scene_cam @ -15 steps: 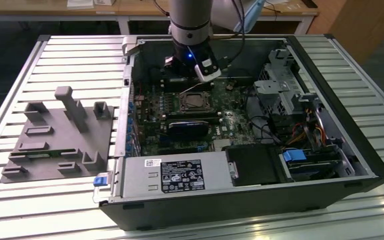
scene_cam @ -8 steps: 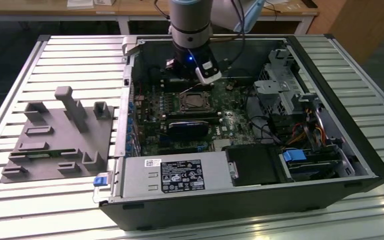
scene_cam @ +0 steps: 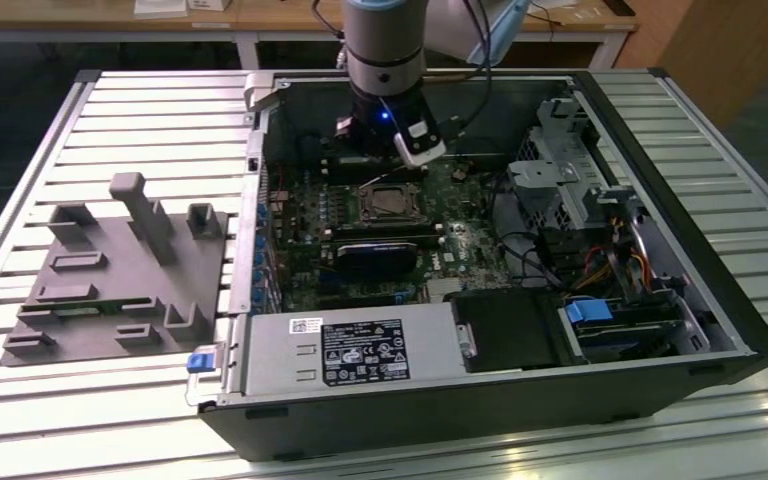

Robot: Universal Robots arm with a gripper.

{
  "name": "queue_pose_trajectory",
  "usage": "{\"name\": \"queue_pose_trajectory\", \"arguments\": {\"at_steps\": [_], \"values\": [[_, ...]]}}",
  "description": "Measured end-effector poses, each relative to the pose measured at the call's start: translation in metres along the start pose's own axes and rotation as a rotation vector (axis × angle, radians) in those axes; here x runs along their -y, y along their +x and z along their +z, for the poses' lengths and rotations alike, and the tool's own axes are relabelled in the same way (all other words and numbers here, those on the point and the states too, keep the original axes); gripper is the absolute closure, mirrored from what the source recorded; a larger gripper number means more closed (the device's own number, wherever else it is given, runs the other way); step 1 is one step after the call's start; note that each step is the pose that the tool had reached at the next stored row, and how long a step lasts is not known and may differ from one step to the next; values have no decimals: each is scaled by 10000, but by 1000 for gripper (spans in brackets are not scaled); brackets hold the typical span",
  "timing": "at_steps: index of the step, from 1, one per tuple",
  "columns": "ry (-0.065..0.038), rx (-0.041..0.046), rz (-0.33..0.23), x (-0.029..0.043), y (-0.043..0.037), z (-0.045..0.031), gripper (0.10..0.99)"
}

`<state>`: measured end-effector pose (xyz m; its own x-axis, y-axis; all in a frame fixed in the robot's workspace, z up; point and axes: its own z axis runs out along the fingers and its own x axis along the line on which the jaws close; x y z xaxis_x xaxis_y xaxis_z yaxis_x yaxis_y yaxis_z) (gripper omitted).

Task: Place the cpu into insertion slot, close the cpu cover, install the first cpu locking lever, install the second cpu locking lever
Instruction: 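Install the first cpu locking lever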

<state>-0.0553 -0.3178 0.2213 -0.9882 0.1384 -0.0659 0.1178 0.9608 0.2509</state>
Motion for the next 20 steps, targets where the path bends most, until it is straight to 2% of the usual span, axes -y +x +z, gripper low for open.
{"name": "queue_pose_trajectory", "arguments": {"at_steps": [4, 9, 15, 17, 20], "values": [[-3, 15, -4, -33, 4, 34, 984], [-24, 177, -45, -43, 8, 60, 984], [-22, 200, -49, -42, 8, 66, 984], [12, 273, -72, -41, 9, 72, 984], [70, 432, -118, -36, 17, 85, 984]]}}
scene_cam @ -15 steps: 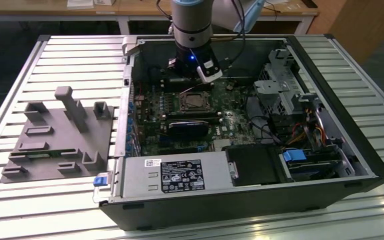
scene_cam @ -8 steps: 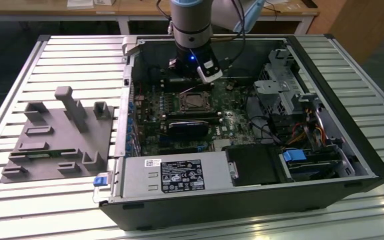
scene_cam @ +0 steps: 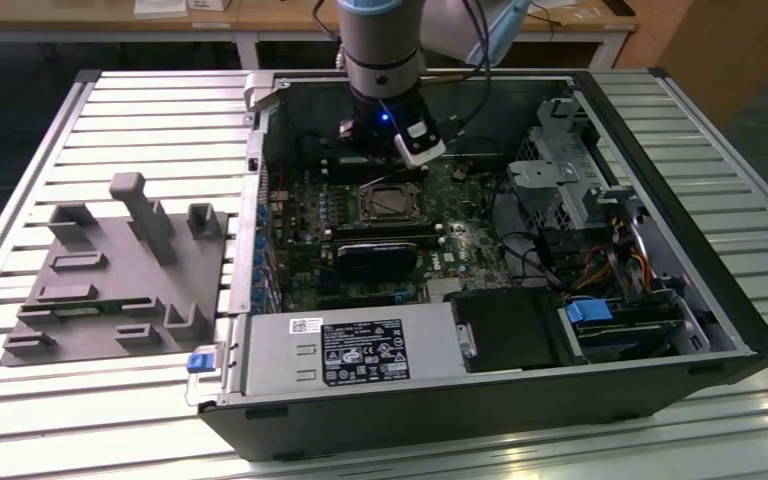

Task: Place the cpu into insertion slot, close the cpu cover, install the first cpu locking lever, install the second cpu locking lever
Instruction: 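Install the first cpu locking lever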

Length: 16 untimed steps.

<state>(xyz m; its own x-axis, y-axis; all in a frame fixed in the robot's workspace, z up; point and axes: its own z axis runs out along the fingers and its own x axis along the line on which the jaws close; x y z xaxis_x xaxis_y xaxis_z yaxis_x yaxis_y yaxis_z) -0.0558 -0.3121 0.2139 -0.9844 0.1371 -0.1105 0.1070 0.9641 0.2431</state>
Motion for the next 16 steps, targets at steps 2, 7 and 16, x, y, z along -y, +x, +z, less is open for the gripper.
{"name": "queue_pose_trajectory", "arguments": {"at_steps": [2, 7, 16], "values": [[17, 84, -23, 4, 5, 14, 984], [99, 372, -101, 14, 31, 43, 984], [410, 503, -11, -14, 56, 79, 984]]}}
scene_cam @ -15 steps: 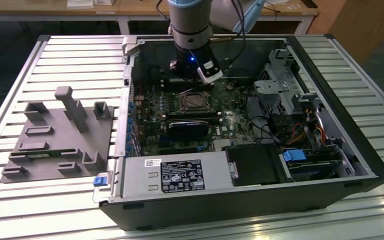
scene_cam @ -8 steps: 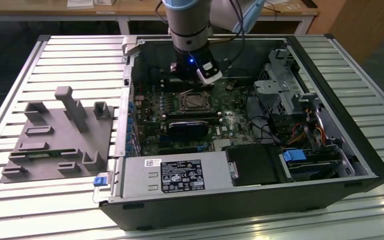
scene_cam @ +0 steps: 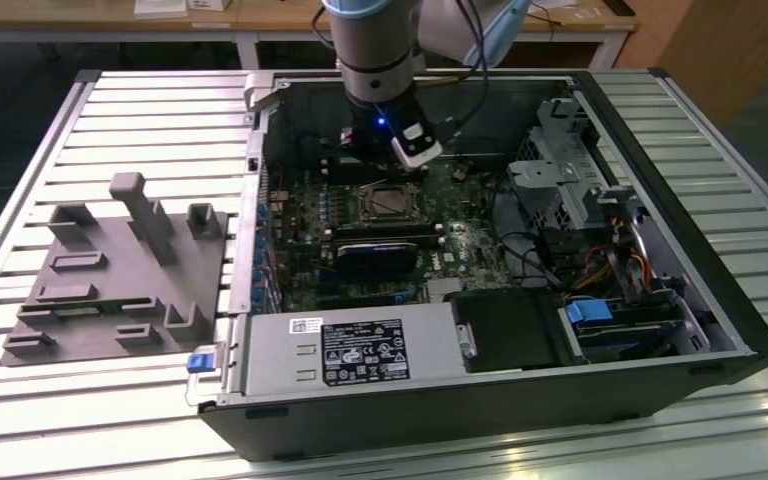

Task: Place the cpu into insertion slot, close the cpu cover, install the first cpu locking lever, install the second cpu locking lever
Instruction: 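Install the first cpu locking lever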

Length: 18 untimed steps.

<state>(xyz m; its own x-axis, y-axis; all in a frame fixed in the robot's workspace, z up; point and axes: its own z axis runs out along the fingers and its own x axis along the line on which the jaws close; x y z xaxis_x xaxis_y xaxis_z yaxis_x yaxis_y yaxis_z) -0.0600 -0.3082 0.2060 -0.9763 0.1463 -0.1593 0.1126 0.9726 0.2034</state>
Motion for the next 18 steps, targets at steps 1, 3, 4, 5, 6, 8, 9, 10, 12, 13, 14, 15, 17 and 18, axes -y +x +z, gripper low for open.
{"name": "queue_pose_trajectory", "arguments": {"at_steps": [1, 3, 4, 5, 6, 8, 9, 10, 12, 13, 14, 15, 17, 18], "values": [[7, 5, 16, -10, 2, 5, 984], [30, 13, 45, -31, 6, 15, 984], [47, 20, 63, -40, 8, 19, 984], [74, 29, 83, -45, 10, 23, 984], [116, 43, 121, -47, 11, 26, 984], [183, 75, 219, -47, 12, 35, 984], [213, 88, 268, -48, 13, 38, 984], [237, 100, 315, -50, 14, 42, 984], [271, 120, 396, -58, 16, 50, 984], [279, 127, 424, -65, 19, 53, 984], [283, 133, 451, -74, 22, 58, 984], [291, 139, 476, -83, 24, 62, 984], [304, 147, 522, -101, 31, 69, 984], [313, 154, 543, -108, 32, 72, 984]]}}
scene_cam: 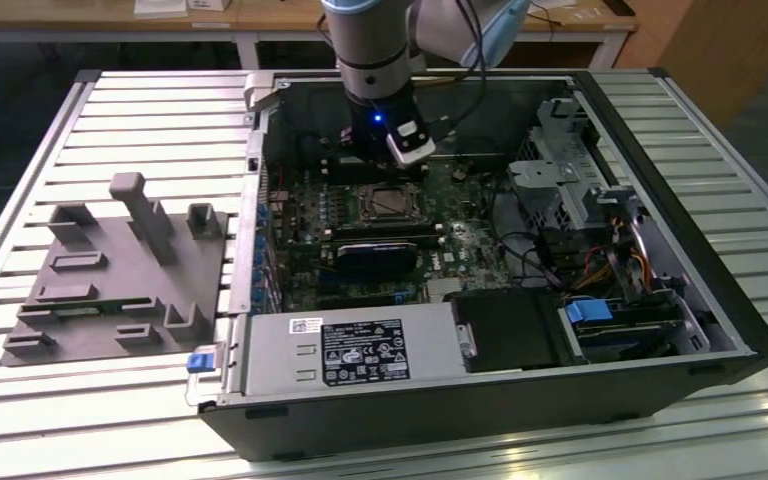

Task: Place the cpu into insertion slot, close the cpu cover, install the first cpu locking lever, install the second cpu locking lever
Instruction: 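Install the first cpu locking lever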

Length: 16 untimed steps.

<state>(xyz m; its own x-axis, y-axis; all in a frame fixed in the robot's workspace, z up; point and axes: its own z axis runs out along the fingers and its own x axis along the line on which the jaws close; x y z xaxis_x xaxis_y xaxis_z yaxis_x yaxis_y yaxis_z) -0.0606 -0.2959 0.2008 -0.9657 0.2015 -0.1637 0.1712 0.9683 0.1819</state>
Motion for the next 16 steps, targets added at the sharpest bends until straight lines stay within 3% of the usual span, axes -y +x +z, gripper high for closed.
{"name": "queue_pose_trajectory", "arguments": {"at_steps": [16], "values": [[141, 85, 373, -2, 14, 65, 984]]}}
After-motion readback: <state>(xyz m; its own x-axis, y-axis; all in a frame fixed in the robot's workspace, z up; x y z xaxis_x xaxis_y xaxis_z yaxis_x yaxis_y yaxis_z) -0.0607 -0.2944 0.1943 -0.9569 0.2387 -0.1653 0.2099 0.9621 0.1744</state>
